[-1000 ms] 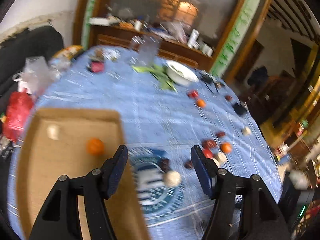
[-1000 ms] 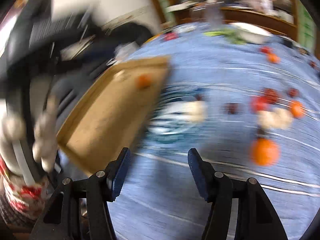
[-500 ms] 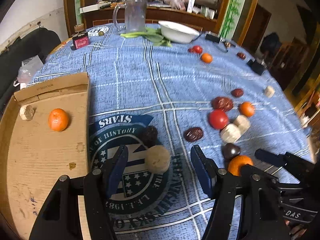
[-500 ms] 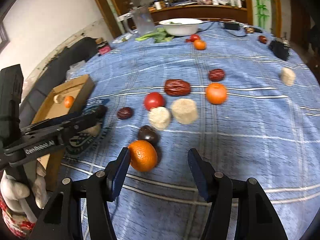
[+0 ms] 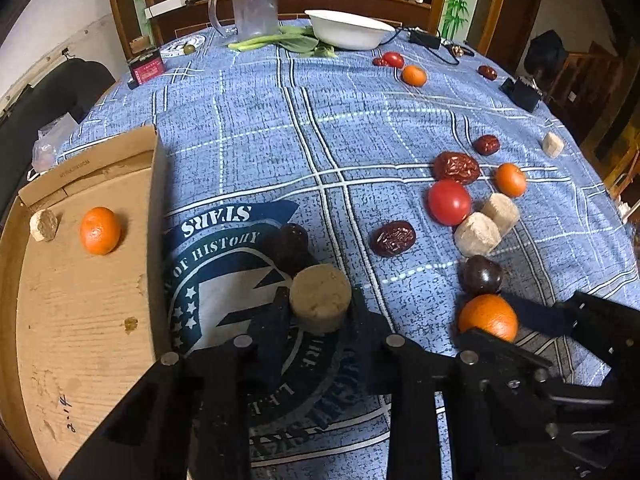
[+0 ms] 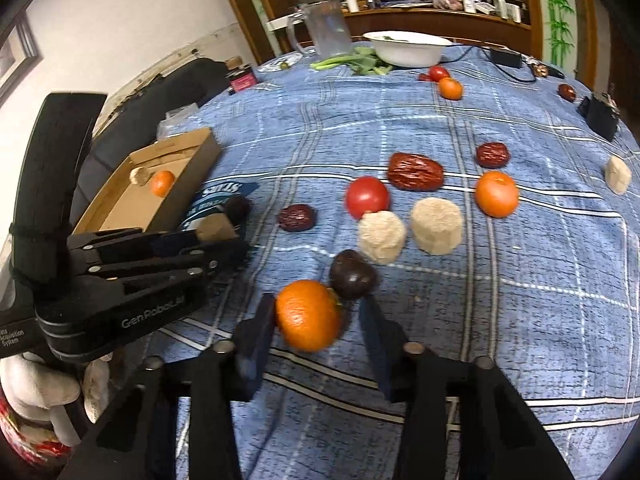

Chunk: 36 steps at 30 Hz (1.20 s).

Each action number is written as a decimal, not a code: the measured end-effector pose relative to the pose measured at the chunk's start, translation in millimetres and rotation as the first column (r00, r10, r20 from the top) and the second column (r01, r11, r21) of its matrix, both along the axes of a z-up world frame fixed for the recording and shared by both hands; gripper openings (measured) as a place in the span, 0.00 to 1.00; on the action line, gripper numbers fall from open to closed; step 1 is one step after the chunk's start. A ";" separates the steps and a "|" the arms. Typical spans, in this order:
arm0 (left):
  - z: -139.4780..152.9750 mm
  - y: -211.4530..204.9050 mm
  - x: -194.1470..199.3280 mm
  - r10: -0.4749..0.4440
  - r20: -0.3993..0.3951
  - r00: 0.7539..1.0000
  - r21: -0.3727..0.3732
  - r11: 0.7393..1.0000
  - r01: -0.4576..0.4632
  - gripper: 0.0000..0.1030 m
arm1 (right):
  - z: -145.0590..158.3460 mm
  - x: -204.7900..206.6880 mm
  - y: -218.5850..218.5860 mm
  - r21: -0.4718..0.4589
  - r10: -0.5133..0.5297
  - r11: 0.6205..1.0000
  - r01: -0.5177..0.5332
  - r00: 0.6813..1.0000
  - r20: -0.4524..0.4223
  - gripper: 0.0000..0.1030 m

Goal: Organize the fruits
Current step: 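Carry both items into the tray and open both tools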

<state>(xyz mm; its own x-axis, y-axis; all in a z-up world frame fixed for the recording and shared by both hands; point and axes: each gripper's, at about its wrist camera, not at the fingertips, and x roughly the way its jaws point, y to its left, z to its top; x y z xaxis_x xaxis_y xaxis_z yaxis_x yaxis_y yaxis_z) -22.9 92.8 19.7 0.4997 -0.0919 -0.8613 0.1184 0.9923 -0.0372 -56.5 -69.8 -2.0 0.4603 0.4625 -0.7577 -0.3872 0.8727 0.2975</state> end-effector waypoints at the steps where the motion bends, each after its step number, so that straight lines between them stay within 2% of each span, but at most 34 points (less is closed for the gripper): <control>1: 2.2 0.2 -1.7 -0.001 0.007 1.000 -0.005 1.000 0.001 0.26 | 0.3 -1.5 2.1 -0.012 -0.001 1.000 0.001 1.000 0.010 0.35; 9: 30.6 21.2 -27.7 0.007 0.059 0.998 -0.102 0.995 -0.001 0.26 | 12.4 -12.9 -1.3 -0.010 -0.024 1.000 0.024 0.999 0.021 0.34; 13: 52.8 52.6 -47.9 0.046 0.103 0.994 -0.144 0.989 -0.031 0.26 | 37.7 -23.4 0.6 -0.005 -0.029 1.000 0.029 0.997 0.066 0.34; 16: 67.6 83.6 -59.1 0.098 0.140 0.985 -0.141 0.987 -0.079 0.26 | 56.0 -30.1 9.6 -0.006 -0.014 1.000 0.014 0.995 0.097 0.34; 20: 81.2 132.2 -65.8 0.175 0.159 0.972 -0.130 0.979 -0.155 0.26 | 81.8 -33.8 35.9 -0.010 0.030 1.000 -0.029 0.992 0.124 0.34; 25: 89.8 186.1 -50.5 0.245 0.141 0.959 -0.110 0.967 -0.231 0.26 | 106.1 -17.0 96.8 0.005 0.121 0.993 -0.122 0.987 0.109 0.35; 29: 80.8 215.6 -29.2 0.298 0.100 0.949 -0.095 0.953 -0.288 0.26 | 102.0 6.1 148.5 -0.023 0.171 0.985 -0.169 0.982 0.083 0.35; 36: 31.5 238.8 9.0 0.347 -0.036 0.937 -0.059 0.936 -0.348 0.27 | 50.9 43.7 225.3 -0.135 0.236 0.963 -0.233 0.972 0.004 0.35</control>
